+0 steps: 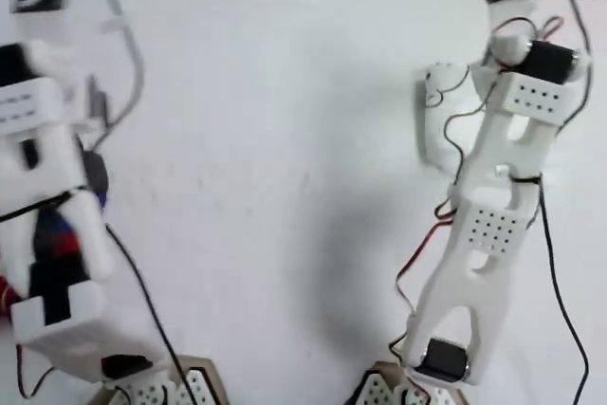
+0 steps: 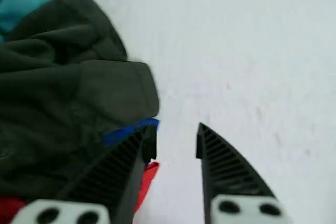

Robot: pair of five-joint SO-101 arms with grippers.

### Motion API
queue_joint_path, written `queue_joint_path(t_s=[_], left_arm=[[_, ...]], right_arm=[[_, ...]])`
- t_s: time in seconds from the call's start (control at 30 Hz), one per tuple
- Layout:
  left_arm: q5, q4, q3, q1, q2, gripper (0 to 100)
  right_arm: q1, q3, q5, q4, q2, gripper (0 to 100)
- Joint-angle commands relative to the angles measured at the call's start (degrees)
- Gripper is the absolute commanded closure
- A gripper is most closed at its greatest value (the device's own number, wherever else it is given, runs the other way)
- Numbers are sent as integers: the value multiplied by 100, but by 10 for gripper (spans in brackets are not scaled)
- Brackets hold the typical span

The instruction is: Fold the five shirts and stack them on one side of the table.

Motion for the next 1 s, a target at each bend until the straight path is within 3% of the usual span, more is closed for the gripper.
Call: queue_joint_path(t_s=[0.0, 0.23, 0.37, 0.57, 0.73, 0.9, 0.97], left_arm=[[-475, 79, -268, -1116, -26, 768], [-1213, -1424, -136, -2541, 396, 762], [-1178, -1398, -365, -2813, 1099, 762], [-976, -1319, -1244, -2875, 1978, 764], [-976, -1310, -1833, -2831, 2497, 772], [-941, -1292, -1930, -2752, 2681, 990], [-941, -1090, -1947, -2602, 2673, 962]], right_arm=[[-110, 0, -202, 171, -602, 779], [-637, 1873, -360, 180, -2360, 779], [-1138, 3719, -369, 171, -3846, 779], [-1798, 6180, -369, 163, -5393, 779], [-2026, 7402, -369, 75, -6079, 779], [-1991, 8009, -369, -75, -6413, 781], [-1982, 8158, -378, -84, -6466, 782]])
